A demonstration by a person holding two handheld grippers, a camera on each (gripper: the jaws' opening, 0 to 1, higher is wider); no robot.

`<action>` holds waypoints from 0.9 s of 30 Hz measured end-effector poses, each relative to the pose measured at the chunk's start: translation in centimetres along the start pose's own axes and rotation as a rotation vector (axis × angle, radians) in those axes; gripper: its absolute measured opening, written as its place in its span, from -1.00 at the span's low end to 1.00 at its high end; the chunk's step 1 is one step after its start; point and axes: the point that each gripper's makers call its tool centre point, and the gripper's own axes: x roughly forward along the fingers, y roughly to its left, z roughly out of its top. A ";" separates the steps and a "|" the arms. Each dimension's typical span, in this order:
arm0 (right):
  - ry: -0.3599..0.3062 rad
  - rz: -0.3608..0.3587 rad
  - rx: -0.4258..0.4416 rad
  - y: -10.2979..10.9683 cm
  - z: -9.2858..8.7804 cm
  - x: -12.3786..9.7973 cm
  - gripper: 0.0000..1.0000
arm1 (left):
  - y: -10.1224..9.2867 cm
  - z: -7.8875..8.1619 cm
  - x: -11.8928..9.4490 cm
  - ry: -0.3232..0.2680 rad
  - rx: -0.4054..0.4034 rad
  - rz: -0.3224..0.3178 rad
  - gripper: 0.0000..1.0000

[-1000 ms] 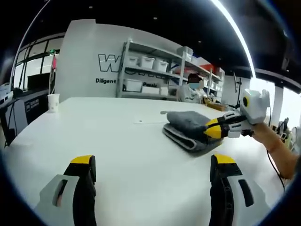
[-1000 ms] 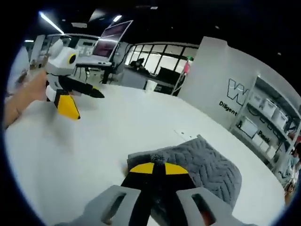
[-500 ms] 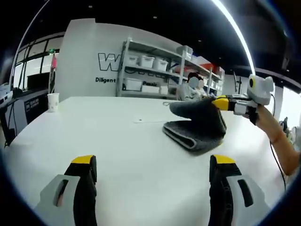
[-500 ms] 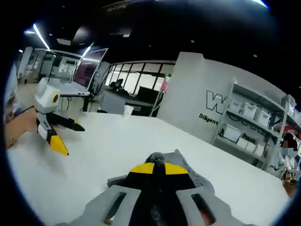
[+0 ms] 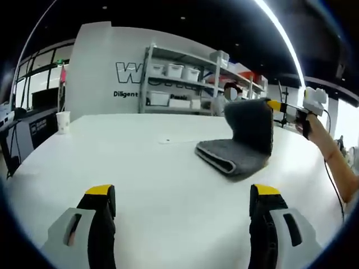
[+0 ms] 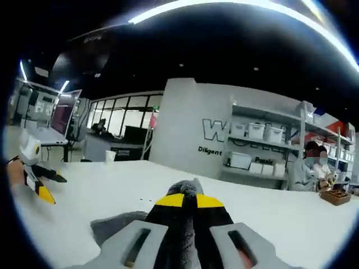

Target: Open the folded towel by lifting each exposed corner and separating the folded layers until the towel lies flat within the target outline without major curled edges

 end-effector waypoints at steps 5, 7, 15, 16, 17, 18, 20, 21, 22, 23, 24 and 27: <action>-0.004 -0.055 0.007 -2.2 -1.0 -1.2 -1.00 | 0.3 -0.2 -0.1 0.007 0.003 0.010 0.95; -0.002 -0.077 0.011 -3.1 -1.5 -1.6 -1.00 | 0.4 -0.3 -0.1 0.009 0.003 0.017 0.95; 0.025 -0.167 0.032 -7.5 -4.0 -3.4 -1.00 | 0.6 -0.3 -0.1 0.014 0.008 0.026 0.95; 0.031 -0.176 0.036 -8.0 -4.3 -3.7 -1.00 | 0.5 -0.3 -0.1 0.014 0.011 0.026 0.95; 0.036 -0.181 0.037 -8.3 -4.6 -3.9 -1.00 | 0.5 -0.3 -0.1 0.014 0.013 0.027 0.95; 0.046 -0.190 0.044 -9.0 -5.2 -4.2 -1.00 | 0.5 -0.3 -0.1 0.014 0.014 0.028 0.95; 0.072 -0.198 0.041 -9.7 -6.4 -4.7 -1.00 | 0.7 -0.4 -0.1 0.018 0.018 0.033 0.95; 0.085 -0.200 0.034 -10.0 -6.9 -4.9 -1.00 | 0.7 -0.4 -0.1 0.021 0.021 0.035 0.95; 0.098 -0.205 0.024 -10.2 -7.4 -5.1 -1.00 | 0.8 -0.4 0.0 0.023 0.024 0.037 0.94; 0.109 -0.210 0.025 -10.7 -8.0 -5.4 -1.00 | 0.8 -0.4 0.0 0.025 0.029 0.039 0.94; 0.120 -0.215 0.025 -11.1 -8.6 -5.6 -1.00 | 0.9 -0.4 0.0 0.028 0.035 0.042 0.94; 0.144 -0.225 0.058 -12.0 -10.0 -6.3 -1.00 | 0.8 -0.6 0.0 0.036 0.051 0.044 0.94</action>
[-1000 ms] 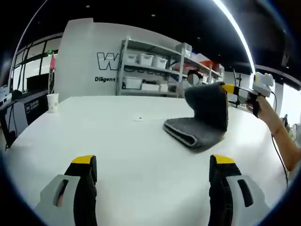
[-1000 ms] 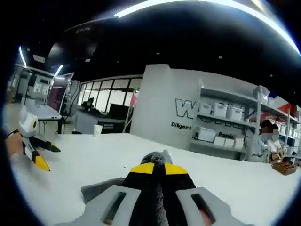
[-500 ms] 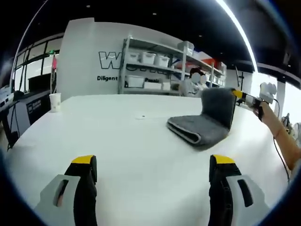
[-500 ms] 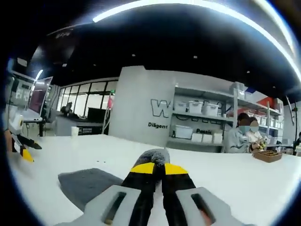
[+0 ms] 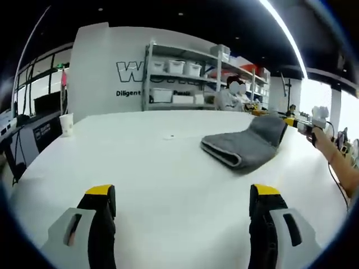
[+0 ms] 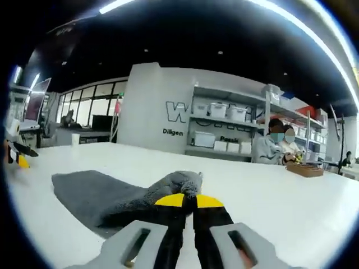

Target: Open the folded towel by lifting each exposed corner and separating the folded layers until the towel lies flat within the target outline without major curled edges

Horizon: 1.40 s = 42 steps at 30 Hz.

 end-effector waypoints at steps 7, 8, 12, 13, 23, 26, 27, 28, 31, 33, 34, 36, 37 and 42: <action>0.082 0.007 -0.031 -1.1 -2.5 -0.4 -1.00 | -0.2 -0.3 0.0 0.014 0.014 0.003 0.94; 0.084 0.007 -0.029 -1.1 -2.6 -0.5 -1.00 | -0.3 -0.3 0.0 0.014 0.015 0.002 0.94; 0.137 0.003 -0.084 -1.2 -3.9 -0.5 -1.00 | -0.5 -0.4 0.0 0.014 0.019 -0.007 0.94; 0.153 0.003 -0.098 -1.2 -4.2 -0.6 -1.00 | -0.4 -0.4 0.0 0.017 0.018 -0.006 0.94; 0.307 0.003 -0.240 -1.9 -8.8 -0.1 -1.00 | 1.1 0.3 -0.2 -0.012 -0.023 0.018 0.91; 0.304 0.005 -0.226 -1.8 -8.7 -0.2 -1.00 | 0.9 0.2 -0.2 -0.012 -0.021 0.018 0.90; 0.303 0.006 -0.226 -1.8 -8.7 -0.2 -1.00 | 0.8 0.2 -0.2 -0.011 -0.020 0.016 0.90; 0.303 0.007 -0.225 -1.8 -8.8 -0.2 -1.00 | 0.6 0.1 -0.2 -0.010 -0.020 0.015 0.90; 0.301 0.010 -0.219 -1.9 -8.8 -0.3 -0.99 | 0.7 0.1 -0.1 -0.005 -0.015 0.014 0.90; 0.301 0.010 -0.221 -1.9 -8.8 -0.3 -0.99 | 0.4 0.1 -0.1 0.000 -0.008 0.015 0.89; 0.301 0.010 -0.224 -1.8 -8.8 -0.3 -0.98 | 0.4 0.0 -0.1 0.001 -0.006 0.014 0.89; 0.309 0.008 -0.251 -1.7 -8.8 -0.4 -0.97 | -0.1 0.1 -0.4 0.006 0.003 0.009 0.89; 0.312 0.006 -0.262 -1.7 -8.8 -0.5 -0.97 | -0.2 0.2 -0.6 0.001 0.006 0.010 0.89; 0.320 -0.023 -0.278 -2.4 -8.6 -0.7 -0.79 | 0.0 0.1 -0.4 -0.002 -0.008 0.011 0.90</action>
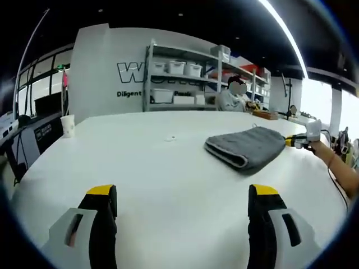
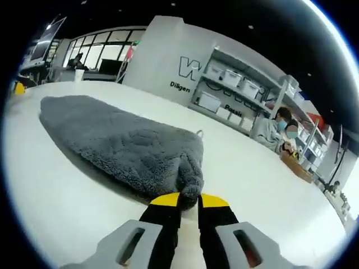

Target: Open the folded towel by lifting each exposed corner and separating the folded layers until the towel lies flat within the target outline without major curled edges

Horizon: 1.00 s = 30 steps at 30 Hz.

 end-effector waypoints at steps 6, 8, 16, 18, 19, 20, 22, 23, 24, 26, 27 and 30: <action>0.020 -0.055 0.051 -1.9 -0.3 -0.8 -0.36 | 0.1 -0.3 0.3 0.020 0.009 -0.002 0.90; 0.020 -0.086 0.040 -2.6 -0.2 -1.1 -0.30 | 0.0 -0.2 0.3 0.017 0.008 -0.007 0.90; -0.014 -0.144 0.096 -4.3 1.2 -2.7 0.30 | 0.0 -0.5 0.4 0.021 0.000 -0.012 0.91; -0.030 -0.159 0.113 -4.7 1.6 -3.2 0.43 | -0.1 -0.8 0.6 0.030 -0.002 -0.015 0.91; -0.030 -0.159 0.128 -4.8 1.6 -3.3 0.51 | -0.1 -0.9 0.6 0.036 0.004 -0.014 0.91; -0.034 -0.156 0.157 -4.8 1.7 -3.2 0.65 | -0.1 -0.9 0.6 0.039 0.007 -0.010 0.92; -0.058 -0.141 0.191 -4.7 2.0 -3.1 0.86 | -0.1 -0.9 0.5 0.039 0.010 -0.002 0.93; -0.061 -0.137 0.198 -4.6 2.1 -3.0 0.99 | -0.1 -0.9 0.4 0.039 0.012 0.000 0.94; -0.074 -0.109 0.221 -4.1 2.3 -2.8 0.98 | 0.0 -0.9 0.4 0.039 0.013 0.001 0.95; -0.066 -0.090 0.222 -3.5 2.1 -2.4 0.99 | 0.3 -0.8 0.6 0.040 0.013 0.006 0.95; -0.059 -0.081 0.210 -3.1 2.1 -2.2 0.99 | 0.5 -0.8 0.6 0.040 0.012 0.007 0.96; -0.053 -0.054 0.200 -2.2 2.3 -2.1 0.99 | 0.6 -0.8 0.7 0.040 0.008 0.009 0.99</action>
